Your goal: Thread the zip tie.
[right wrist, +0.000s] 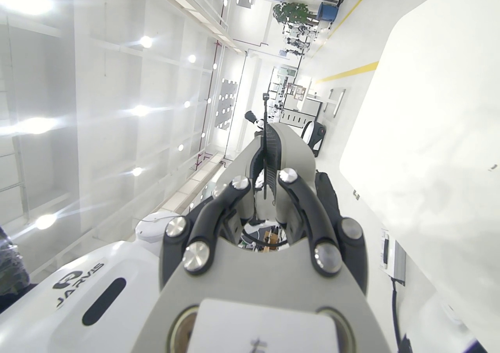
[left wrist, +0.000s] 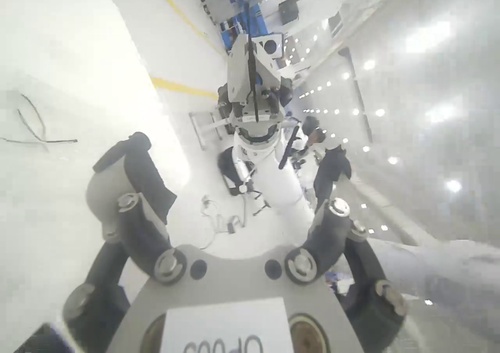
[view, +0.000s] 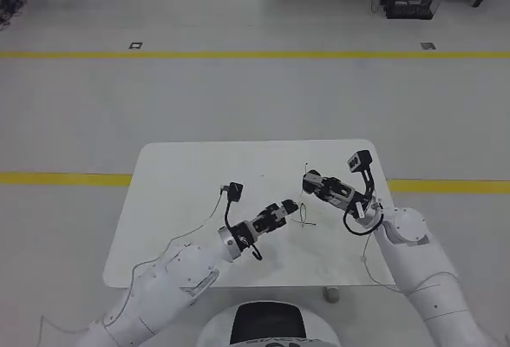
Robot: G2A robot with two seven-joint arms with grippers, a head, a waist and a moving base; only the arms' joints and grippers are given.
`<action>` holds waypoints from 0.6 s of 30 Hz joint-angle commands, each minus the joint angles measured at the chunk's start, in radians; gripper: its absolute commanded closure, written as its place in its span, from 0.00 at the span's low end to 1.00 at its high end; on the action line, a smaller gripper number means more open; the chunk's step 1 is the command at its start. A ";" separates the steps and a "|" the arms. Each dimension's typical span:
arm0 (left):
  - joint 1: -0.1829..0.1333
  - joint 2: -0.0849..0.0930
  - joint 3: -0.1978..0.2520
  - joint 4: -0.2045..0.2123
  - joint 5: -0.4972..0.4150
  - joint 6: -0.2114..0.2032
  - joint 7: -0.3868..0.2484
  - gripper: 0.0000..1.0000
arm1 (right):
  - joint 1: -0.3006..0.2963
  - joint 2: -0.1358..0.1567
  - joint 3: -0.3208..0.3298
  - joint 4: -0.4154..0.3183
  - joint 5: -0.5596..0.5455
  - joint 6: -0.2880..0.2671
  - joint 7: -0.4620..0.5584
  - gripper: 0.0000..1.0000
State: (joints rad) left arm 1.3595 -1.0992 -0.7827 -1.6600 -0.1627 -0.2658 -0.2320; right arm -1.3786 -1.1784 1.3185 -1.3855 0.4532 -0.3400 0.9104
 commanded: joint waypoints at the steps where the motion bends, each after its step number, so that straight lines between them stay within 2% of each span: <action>1: 0.001 0.000 0.000 -0.001 0.045 0.001 0.002 0.00 | 0.000 0.000 0.000 0.000 0.000 0.000 0.000 1.00; 4: 0.003 0.000 0.001 -0.001 0.036 0.002 0.004 0.00 | 0.000 0.000 0.000 0.000 0.000 0.000 0.000 1.00; 6: 0.008 -0.004 -0.001 0.004 -0.049 0.030 -0.006 0.00 | -0.002 0.000 -0.001 -0.010 -0.021 0.000 -0.022 1.00; 8: 0.014 -0.010 -0.007 0.004 -0.165 0.018 -0.024 0.00 | -0.009 0.000 0.003 -0.040 -0.064 0.000 -0.054 1.00; 10: 0.014 -0.015 -0.018 0.016 -0.312 -0.004 -0.076 0.00 | -0.022 -0.002 0.008 -0.072 -0.082 0.000 -0.065 1.00; 16: 0.009 -0.028 -0.032 0.045 -0.600 -0.015 -0.192 0.00 | -0.049 -0.010 0.031 -0.128 -0.133 0.000 -0.090 1.00; 18: 0.001 -0.031 -0.035 0.067 -0.645 -0.003 -0.221 0.00 | -0.054 -0.014 0.039 -0.135 -0.140 0.000 -0.091 1.00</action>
State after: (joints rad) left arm 1.3656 -1.1291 -0.8168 -1.6058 -0.7791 -0.2773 -0.4386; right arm -1.4305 -1.1905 1.3532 -1.5177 0.3164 -0.3400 0.8189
